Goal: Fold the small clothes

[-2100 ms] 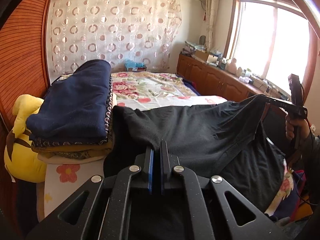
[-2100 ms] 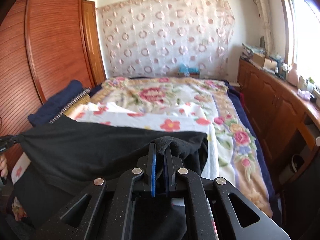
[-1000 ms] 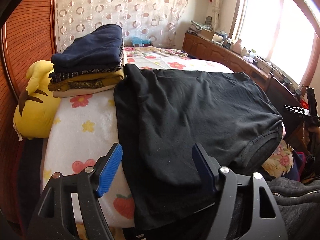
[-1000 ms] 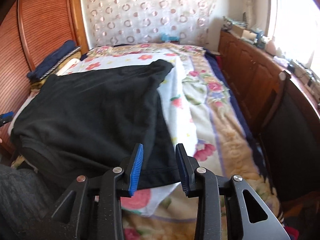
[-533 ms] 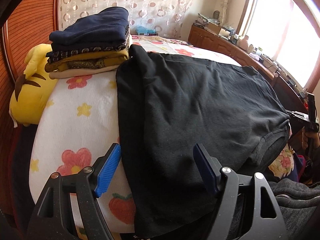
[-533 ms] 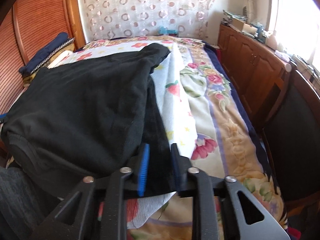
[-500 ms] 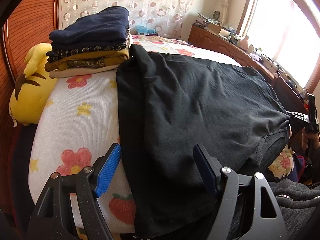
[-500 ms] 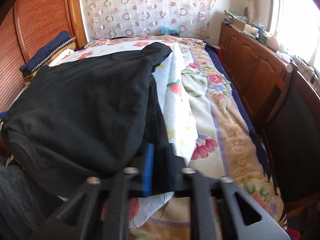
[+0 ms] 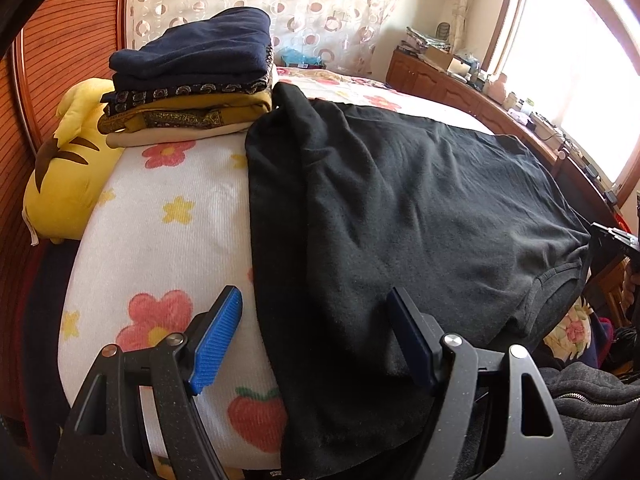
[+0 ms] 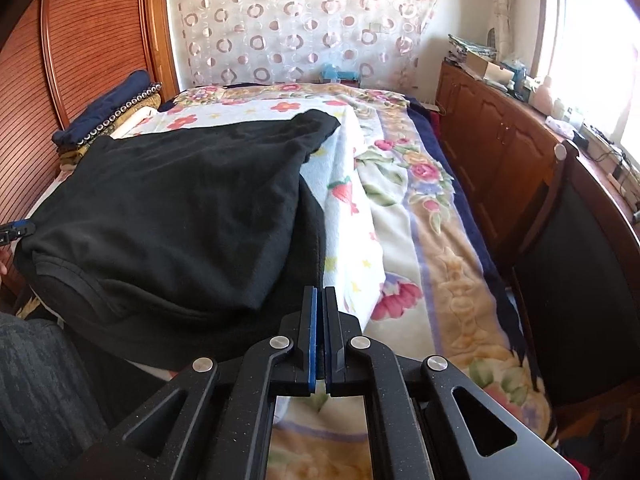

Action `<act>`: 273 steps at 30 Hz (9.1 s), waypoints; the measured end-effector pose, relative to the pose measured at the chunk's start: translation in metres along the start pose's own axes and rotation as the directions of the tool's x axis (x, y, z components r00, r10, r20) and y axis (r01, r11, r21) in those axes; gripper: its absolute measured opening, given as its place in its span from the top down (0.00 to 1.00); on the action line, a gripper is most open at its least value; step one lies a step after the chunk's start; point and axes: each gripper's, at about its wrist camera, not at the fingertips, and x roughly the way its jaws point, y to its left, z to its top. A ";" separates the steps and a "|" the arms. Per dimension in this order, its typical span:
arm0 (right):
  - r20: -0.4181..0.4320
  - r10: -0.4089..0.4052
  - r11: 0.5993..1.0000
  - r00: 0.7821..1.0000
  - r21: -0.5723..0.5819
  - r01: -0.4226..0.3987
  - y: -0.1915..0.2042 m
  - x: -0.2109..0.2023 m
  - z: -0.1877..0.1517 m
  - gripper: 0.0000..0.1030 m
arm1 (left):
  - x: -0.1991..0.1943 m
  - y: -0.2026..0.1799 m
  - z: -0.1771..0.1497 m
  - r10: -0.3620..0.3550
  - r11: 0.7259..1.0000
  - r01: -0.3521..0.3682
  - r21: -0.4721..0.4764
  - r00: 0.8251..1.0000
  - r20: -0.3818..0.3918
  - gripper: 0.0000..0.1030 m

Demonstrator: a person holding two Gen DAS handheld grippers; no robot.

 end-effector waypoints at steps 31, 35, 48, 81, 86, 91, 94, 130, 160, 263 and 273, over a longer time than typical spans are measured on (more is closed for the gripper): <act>0.045 0.122 0.990 0.992 -0.072 -0.118 0.062 0.070 0.003 0.64 | -0.005 0.005 -0.005 -0.080 0.996 0.081 -0.047 0.997 0.019 0.71; 0.077 0.123 0.990 0.989 -0.073 -0.118 0.065 0.072 -0.003 0.58 | -0.006 0.000 -0.002 -0.159 0.985 0.160 -0.062 0.987 0.014 0.86; 0.084 0.138 0.989 0.987 -0.057 -0.133 0.063 0.066 -0.001 0.57 | -0.054 -0.088 0.102 -0.351 0.933 0.325 0.152 0.916 0.194 0.89; 0.146 0.331 0.932 0.932 -0.208 -0.298 0.143 0.071 0.047 0.42 | -0.011 -0.090 0.090 -0.174 0.972 0.143 0.188 0.972 0.158 0.24; 0.090 0.367 0.903 0.926 -0.272 -0.332 0.177 0.092 0.060 0.42 | -0.005 -0.067 0.081 -0.131 0.985 0.110 0.136 0.980 0.151 0.24; 0.055 0.377 0.876 0.925 -0.345 -0.337 0.201 0.107 0.083 0.42 | -0.005 -0.056 0.077 -0.100 0.990 0.083 0.115 0.983 0.154 0.24; 0.026 0.385 0.859 0.923 -0.375 -0.348 0.214 0.118 0.099 0.42 | -0.006 -0.049 0.074 -0.090 0.992 0.075 0.101 0.983 0.157 0.24; 0.192 0.314 0.935 0.930 -0.231 -0.268 0.126 0.088 0.140 0.86 | -0.010 -0.064 0.071 -0.112 0.986 0.088 0.142 0.979 0.173 0.24; -0.048 0.107 0.924 0.993 -0.364 -0.118 0.126 0.159 0.084 0.50 | 0.023 -0.147 0.078 -0.207 0.941 0.175 0.290 0.975 0.084 0.24; 0.048 0.017 0.992 0.999 -0.126 -0.011 0.004 -0.016 0.068 0.70 | 0.036 -0.180 0.061 -0.245 0.920 0.215 0.328 0.968 0.053 0.24; 0.090 0.041 0.997 0.995 -0.067 -0.035 -0.004 0.082 0.115 0.62 | 0.084 -0.190 0.132 -0.212 0.924 0.187 0.335 0.976 0.040 0.24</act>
